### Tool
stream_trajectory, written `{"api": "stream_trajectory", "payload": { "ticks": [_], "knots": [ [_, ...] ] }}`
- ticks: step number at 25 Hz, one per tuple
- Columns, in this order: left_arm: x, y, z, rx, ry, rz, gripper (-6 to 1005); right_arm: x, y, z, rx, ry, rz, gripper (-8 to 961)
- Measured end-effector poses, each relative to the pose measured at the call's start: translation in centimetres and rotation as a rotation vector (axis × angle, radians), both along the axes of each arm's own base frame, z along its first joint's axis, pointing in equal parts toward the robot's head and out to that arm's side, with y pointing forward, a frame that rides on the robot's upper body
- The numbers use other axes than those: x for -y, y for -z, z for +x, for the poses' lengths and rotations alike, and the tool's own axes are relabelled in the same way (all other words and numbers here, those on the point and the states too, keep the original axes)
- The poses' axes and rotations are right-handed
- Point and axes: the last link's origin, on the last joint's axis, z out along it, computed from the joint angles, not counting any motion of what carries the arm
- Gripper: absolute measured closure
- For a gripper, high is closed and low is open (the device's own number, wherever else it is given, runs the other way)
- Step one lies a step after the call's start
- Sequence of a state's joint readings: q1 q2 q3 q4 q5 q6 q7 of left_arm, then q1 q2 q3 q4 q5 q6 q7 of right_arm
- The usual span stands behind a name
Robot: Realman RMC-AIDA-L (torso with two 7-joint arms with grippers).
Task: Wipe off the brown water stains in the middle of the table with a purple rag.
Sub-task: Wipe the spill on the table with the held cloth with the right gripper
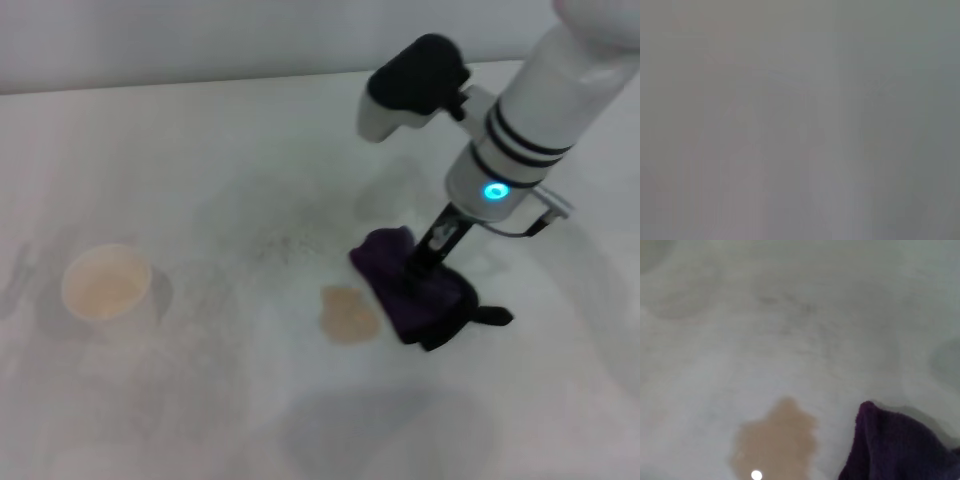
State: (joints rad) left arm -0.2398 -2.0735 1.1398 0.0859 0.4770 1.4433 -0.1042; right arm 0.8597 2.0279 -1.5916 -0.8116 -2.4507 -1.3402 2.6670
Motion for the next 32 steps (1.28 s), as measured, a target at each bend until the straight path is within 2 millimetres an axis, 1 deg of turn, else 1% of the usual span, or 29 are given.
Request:
{"api": "stream_trajectory", "payload": {
  "ticks": [1,4,8,13,16,19,21,23,27,30,32],
  "knots": [
    [0.1,0.0,0.0,0.0,-0.002,0.0,124,0.0,0.0,0.0,0.0,0.0,0.0,886],
    [0.2,0.0,-0.1,0.0,-0.006,0.0,124,0.7,1.4,-1.2,-0.036,-0.022,-0.045,886],
    [0.2,0.0,-0.1,0.001,-0.006,0.0,124,2.1,3.1,-2.3,-0.057,-0.046,-0.114,886],
    [0.2,0.0,-0.1,0.001,-0.006,0.0,123,3.9,5.1,-4.4,-0.085,-0.095,-0.216,886],
    [0.3,0.0,-0.2,0.0,-0.007,0.0,123,4.3,5.7,-5.1,-0.088,-0.117,-0.237,886],
    [0.3,0.0,-0.2,0.0,-0.008,0.0,123,3.8,5.6,-5.4,-0.082,-0.126,-0.226,886],
    [0.5,0.0,-0.3,0.0,-0.012,0.0,123,3.0,5.1,-5.4,-0.075,-0.126,-0.196,886],
    [0.6,0.0,-0.4,-0.002,-0.015,0.001,123,2.0,4.4,-5.0,-0.058,-0.118,-0.155,885],
    [0.6,0.0,-0.4,-0.022,-0.016,0.005,123,0.0,2.6,-3.3,-0.017,-0.077,-0.064,885],
    [0.7,0.0,-0.5,-0.029,-0.017,0.005,123,-0.6,2.0,-2.8,-0.015,-0.058,-0.033,885],
    [0.7,0.1,-0.5,-0.031,-0.019,0.005,123,-0.4,2.1,-2.8,-0.019,-0.056,-0.036,885]
  ]
}}
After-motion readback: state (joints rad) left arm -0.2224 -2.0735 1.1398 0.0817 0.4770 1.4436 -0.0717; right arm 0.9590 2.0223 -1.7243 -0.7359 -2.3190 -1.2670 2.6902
